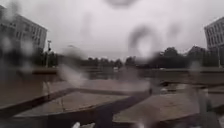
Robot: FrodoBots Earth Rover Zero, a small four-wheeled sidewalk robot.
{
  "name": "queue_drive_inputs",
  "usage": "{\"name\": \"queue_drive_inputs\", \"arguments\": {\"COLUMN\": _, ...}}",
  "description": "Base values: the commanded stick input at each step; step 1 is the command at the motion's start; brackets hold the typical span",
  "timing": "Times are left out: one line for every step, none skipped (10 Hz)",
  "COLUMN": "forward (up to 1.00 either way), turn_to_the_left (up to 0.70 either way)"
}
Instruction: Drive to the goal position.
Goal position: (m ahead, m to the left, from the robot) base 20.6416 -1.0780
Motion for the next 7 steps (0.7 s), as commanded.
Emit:
{"name": "queue_drive_inputs", "arguments": {"forward": 0.70, "turn_to_the_left": 0.01}}
{"name": "queue_drive_inputs", "arguments": {"forward": 0.70, "turn_to_the_left": -0.04}}
{"name": "queue_drive_inputs", "arguments": {"forward": 0.70, "turn_to_the_left": -0.13}}
{"name": "queue_drive_inputs", "arguments": {"forward": 0.70, "turn_to_the_left": -0.13}}
{"name": "queue_drive_inputs", "arguments": {"forward": 0.70, "turn_to_the_left": -0.13}}
{"name": "queue_drive_inputs", "arguments": {"forward": 0.70, "turn_to_the_left": -0.13}}
{"name": "queue_drive_inputs", "arguments": {"forward": 0.70, "turn_to_the_left": -0.06}}
